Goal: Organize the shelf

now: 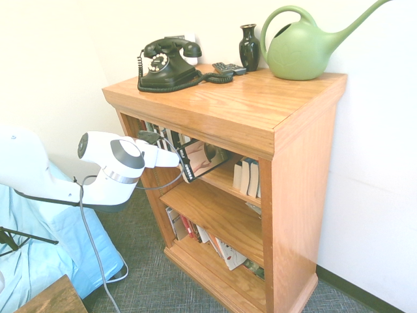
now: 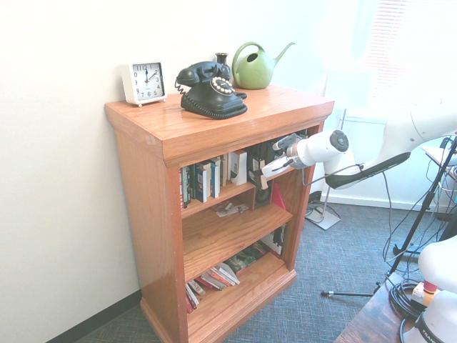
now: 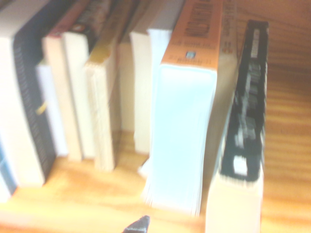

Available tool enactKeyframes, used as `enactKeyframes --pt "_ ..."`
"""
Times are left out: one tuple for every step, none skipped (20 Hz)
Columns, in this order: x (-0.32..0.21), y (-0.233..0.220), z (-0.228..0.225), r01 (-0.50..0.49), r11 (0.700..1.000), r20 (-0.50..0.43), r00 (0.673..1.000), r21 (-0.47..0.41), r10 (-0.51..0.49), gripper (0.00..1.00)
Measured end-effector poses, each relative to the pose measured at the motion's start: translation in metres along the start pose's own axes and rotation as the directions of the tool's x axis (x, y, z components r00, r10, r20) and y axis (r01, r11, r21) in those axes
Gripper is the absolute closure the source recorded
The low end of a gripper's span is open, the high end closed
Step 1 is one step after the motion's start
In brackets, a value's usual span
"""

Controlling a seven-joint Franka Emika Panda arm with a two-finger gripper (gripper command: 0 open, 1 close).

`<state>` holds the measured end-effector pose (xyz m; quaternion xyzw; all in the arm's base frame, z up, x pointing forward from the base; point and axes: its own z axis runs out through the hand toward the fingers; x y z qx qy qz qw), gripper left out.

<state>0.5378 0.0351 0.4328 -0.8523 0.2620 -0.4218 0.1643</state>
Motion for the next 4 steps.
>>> enactKeyframes --pt "-0.005 0.002 -0.006 0.0 1.0 0.004 1.0 0.003 0.0 0.0" --pt "-0.01 0.005 -0.012 0.001 1.0 0.009 1.0 0.008 -0.001 0.0" --pt "-0.015 0.008 -0.019 0.001 1.0 0.012 1.0 0.01 -0.001 0.0" --pt "-0.017 0.011 -0.026 -0.014 1.0 0.01 1.0 0.013 0.014 0.0"
